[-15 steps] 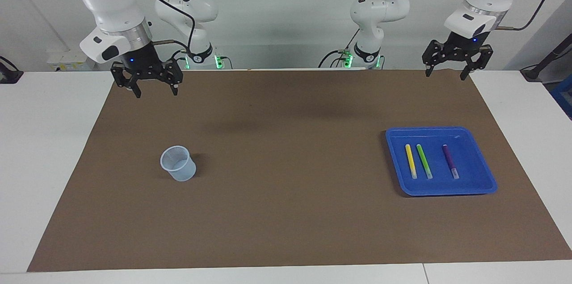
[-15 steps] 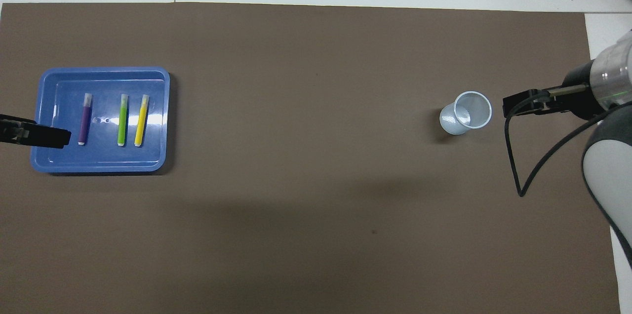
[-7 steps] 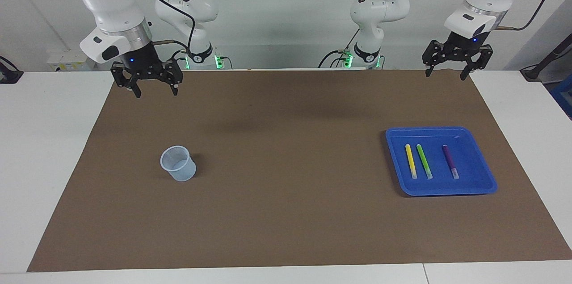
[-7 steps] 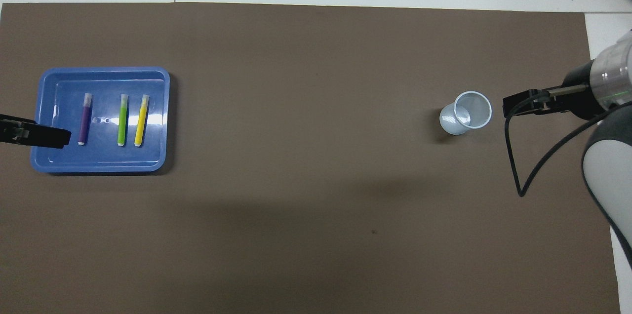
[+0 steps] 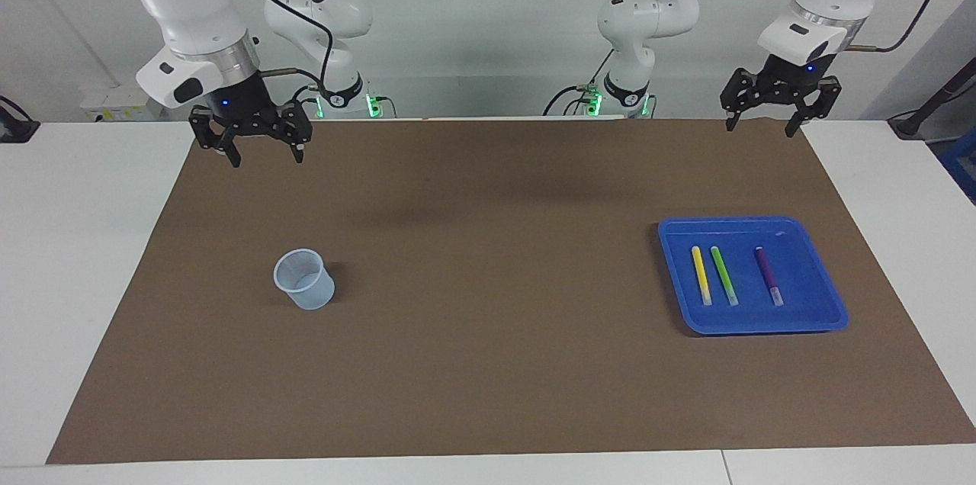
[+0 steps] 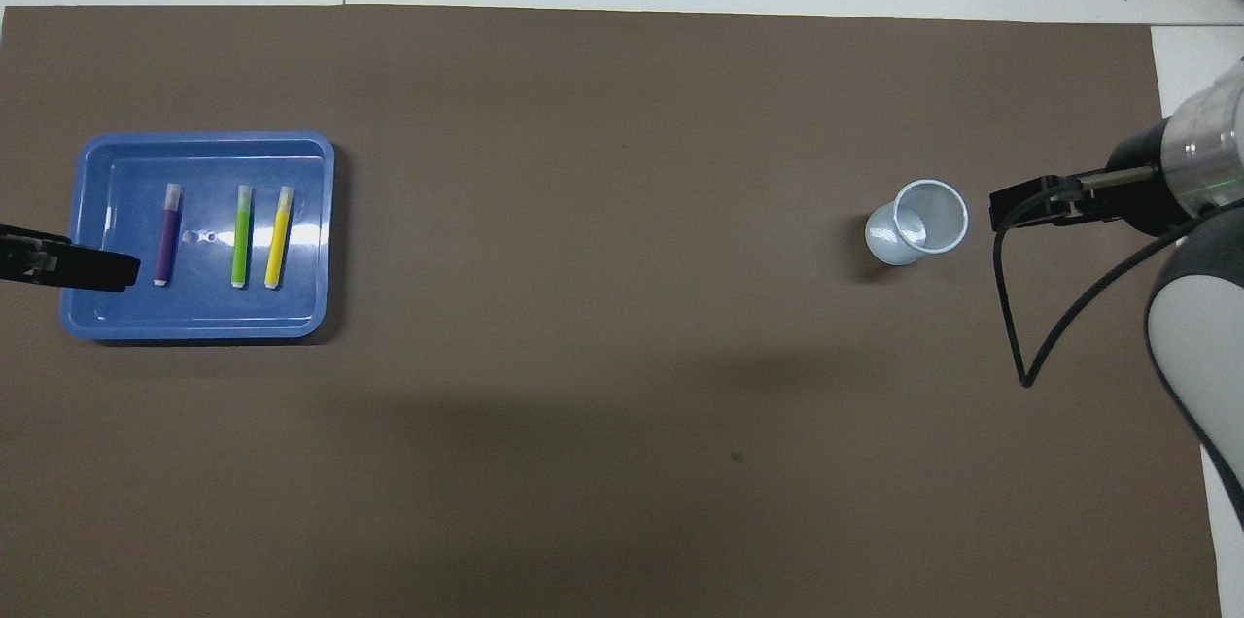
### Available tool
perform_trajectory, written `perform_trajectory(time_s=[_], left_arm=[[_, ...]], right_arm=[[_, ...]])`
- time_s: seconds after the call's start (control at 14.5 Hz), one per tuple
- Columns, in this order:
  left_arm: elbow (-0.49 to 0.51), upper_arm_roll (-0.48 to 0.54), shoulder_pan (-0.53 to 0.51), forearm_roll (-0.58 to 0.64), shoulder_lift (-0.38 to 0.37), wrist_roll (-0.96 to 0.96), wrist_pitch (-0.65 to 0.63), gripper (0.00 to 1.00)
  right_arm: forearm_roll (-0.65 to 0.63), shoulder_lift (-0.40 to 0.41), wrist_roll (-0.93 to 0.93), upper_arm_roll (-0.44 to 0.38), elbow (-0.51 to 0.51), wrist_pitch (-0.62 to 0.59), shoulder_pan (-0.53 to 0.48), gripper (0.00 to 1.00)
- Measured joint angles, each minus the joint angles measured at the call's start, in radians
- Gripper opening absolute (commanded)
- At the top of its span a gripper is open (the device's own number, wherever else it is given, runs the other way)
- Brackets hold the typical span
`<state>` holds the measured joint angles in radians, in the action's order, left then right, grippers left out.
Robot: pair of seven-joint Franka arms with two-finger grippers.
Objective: Transfer and insert pens with both arms
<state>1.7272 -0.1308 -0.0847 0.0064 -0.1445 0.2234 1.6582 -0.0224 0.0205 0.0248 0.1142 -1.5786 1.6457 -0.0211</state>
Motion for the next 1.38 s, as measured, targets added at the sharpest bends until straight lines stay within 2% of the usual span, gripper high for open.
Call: perform_trajectory(time_s=[1.38], left_arm=[[0.0, 0.0, 0.0, 0.0, 0.0, 0.0, 0.0, 1.0]], right_arm=[[0.0, -0.012, 0.0, 0.01, -0.006, -0.017, 0.003, 1.0]])
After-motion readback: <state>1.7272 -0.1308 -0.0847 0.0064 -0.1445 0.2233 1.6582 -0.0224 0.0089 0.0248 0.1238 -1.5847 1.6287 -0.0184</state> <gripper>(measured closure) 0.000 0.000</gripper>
